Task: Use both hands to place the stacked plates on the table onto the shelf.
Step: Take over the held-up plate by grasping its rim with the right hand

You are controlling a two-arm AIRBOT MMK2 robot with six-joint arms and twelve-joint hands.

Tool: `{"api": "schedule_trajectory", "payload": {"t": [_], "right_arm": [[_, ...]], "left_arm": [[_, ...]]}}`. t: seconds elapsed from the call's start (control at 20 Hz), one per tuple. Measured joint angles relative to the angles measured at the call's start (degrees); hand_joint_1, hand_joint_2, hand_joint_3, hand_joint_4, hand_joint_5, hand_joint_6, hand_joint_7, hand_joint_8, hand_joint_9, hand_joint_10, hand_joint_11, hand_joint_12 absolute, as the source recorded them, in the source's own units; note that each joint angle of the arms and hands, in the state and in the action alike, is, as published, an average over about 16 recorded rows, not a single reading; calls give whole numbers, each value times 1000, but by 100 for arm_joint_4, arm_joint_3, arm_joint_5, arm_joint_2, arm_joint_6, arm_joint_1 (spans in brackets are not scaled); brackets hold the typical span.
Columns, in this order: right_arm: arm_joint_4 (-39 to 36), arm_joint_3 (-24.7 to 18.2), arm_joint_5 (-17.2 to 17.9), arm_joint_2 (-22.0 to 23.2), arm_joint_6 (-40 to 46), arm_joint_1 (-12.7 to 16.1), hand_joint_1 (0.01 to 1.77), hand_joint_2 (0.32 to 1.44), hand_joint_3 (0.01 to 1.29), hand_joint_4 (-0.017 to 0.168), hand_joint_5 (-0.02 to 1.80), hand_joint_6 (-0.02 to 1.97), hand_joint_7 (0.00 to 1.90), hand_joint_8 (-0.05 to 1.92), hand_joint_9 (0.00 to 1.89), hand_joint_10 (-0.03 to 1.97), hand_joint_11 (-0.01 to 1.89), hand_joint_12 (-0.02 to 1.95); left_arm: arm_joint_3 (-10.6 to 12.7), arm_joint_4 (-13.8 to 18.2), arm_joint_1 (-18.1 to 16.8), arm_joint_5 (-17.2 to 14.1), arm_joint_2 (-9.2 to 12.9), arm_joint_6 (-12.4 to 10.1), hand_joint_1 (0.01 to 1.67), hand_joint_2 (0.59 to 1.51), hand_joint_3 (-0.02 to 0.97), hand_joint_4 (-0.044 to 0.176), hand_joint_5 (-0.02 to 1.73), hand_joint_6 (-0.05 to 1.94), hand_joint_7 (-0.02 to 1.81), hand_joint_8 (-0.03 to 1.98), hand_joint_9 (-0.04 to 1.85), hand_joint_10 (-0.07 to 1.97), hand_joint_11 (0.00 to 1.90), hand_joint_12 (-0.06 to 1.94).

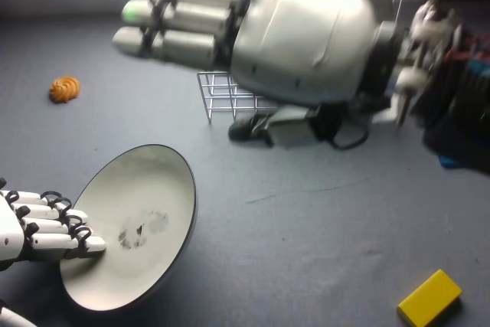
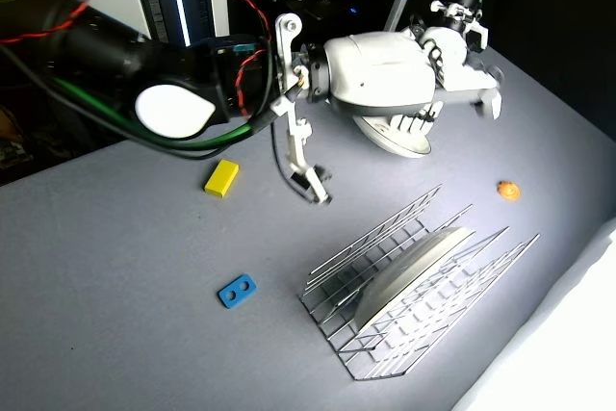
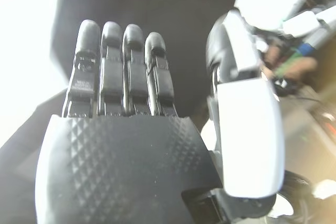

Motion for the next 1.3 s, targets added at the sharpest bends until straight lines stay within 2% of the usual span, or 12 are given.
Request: {"api": "schedule_trajectory", "payload": {"t": [0.25, 0.45, 0.95, 1.3], "right_arm": [[-248, -76, -55, -370, -499, -331, 1141, 989, 12, 5, 251, 50, 178, 23, 120, 4, 14, 503], [-277, -22, -200, -679, -764, -504, 1208, 945, 12, 4, 240, 50, 132, 24, 48, 3, 12, 285], [-243, 282, -603, -1355, -962, -695, 1151, 963, 12, 4, 324, 50, 186, 24, 56, 3, 12, 196], [-215, 569, -749, -1732, -1019, -750, 1074, 970, 13, 4, 345, 51, 218, 24, 82, 13, 14, 170]], "left_arm": [[2, -4, 12, 5, 0, 0, 18, 1143, 9, 4, 32, -26, 60, -12, 7, -33, 19, 189], [4, -13, 22, 8, -1, 0, 18, 1144, 9, 3, 31, -27, 58, -12, 6, -33, 19, 186], [6, -47, 52, 10, -1, 0, 18, 1145, 8, 2, 33, -27, 57, -7, 5, -34, 23, 174], [10, -63, 62, 10, -1, 0, 18, 1144, 8, 2, 37, -28, 61, -6, 11, -36, 22, 182]]}}
